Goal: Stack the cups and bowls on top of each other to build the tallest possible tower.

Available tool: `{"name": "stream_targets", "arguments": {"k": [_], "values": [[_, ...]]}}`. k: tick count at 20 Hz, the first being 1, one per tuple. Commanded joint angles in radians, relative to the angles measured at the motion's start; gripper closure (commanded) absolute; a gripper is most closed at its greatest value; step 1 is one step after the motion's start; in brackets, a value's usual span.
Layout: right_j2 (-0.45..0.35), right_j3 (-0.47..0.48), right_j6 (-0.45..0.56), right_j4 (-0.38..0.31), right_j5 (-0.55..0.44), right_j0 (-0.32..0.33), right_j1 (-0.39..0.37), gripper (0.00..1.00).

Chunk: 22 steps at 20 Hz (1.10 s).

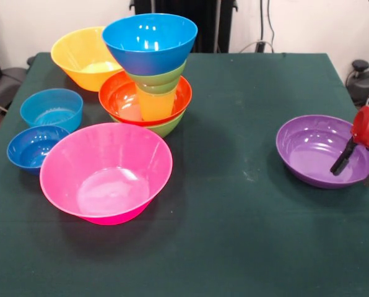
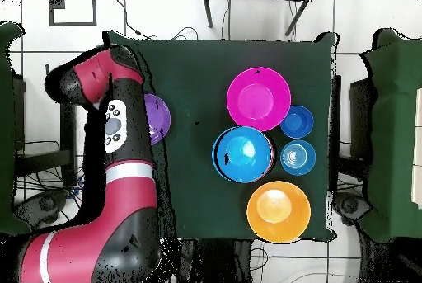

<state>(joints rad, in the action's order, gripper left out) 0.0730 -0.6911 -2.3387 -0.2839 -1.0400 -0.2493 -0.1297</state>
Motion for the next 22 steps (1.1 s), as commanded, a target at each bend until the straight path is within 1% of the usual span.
{"name": "stream_targets", "arguments": {"k": [1,6,9,13,16,18,22], "values": [[-0.049,0.032,-0.200,0.032,-0.004,-0.048,0.093,0.00],[-0.026,0.013,-0.258,0.071,-0.024,-0.068,0.106,0.00],[-0.016,-0.034,-0.263,0.108,-0.029,-0.071,0.097,0.00],[-0.008,-0.097,-0.240,0.126,0.040,-0.075,0.104,0.00],[0.009,-0.108,-0.225,0.122,0.082,-0.081,0.128,0.00],[0.010,-0.115,-0.198,0.126,0.094,-0.077,0.133,0.00],[0.021,-0.109,-0.198,0.132,0.104,-0.085,0.150,0.00]]}}
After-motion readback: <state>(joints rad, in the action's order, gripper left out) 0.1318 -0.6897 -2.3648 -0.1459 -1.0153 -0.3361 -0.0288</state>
